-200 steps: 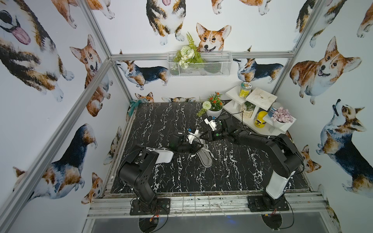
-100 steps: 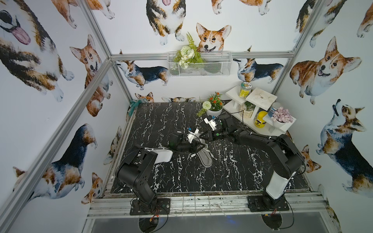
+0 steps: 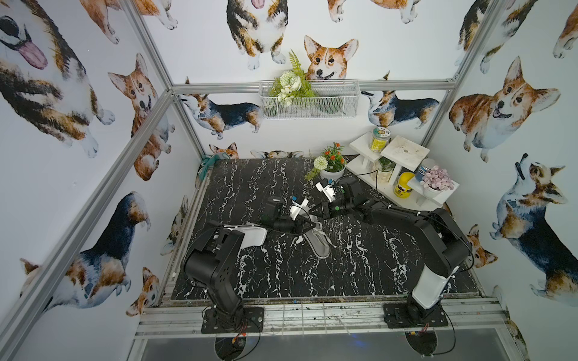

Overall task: Tie the shoes
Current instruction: Wrap the shoelace around the shoelace.

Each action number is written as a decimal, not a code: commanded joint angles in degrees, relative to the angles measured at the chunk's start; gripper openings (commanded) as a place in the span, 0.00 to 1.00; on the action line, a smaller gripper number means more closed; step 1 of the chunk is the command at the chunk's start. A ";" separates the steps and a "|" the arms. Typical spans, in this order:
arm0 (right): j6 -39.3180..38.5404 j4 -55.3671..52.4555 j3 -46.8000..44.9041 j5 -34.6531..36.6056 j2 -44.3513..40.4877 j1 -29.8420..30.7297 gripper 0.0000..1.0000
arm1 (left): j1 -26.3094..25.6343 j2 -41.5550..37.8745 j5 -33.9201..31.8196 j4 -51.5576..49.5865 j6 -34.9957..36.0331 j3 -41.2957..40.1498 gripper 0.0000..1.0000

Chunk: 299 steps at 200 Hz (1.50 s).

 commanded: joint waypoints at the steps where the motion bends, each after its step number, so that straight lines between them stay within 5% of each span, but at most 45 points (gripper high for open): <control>1: -0.56 0.72 -0.01 -1.06 -0.18 0.24 0.00 | 0.07 0.87 1.96 -0.03 1.23 1.64 0.21; 60: -0.74 0.80 -0.32 -0.57 -0.01 0.24 0.00 | 0.07 -0.43 0.41 2.60 -0.78 0.08 0.00; 85: -1.08 -0.02 0.08 0.05 -0.09 0.14 0.00 | 0.03 -1.01 -1.64 5.32 -3.60 -3.00 0.00; 141: -2.88 -1.37 -2.54 1.35 -3.56 -1.75 0.35 | 0.04 -1.96 -4.49 10.26 -8.57 -5.55 0.00; 172: -4.61 -1.33 -7.26 3.33 -8.49 -3.75 0.44 | 0.07 -1.82 -4.83 12.01 -10.31 -6.01 0.00; 218: -8.94 4.11 -17.16 6.56 -14.57 -3.28 0.39 | -0.08 -1.53 -4.35 12.81 -11.67 -5.82 0.00; 299: -15.10 3.66 -15.50 11.22 -10.16 2.65 0.33 | -0.38 -2.12 -3.86 11.58 -10.92 -5.75 0.00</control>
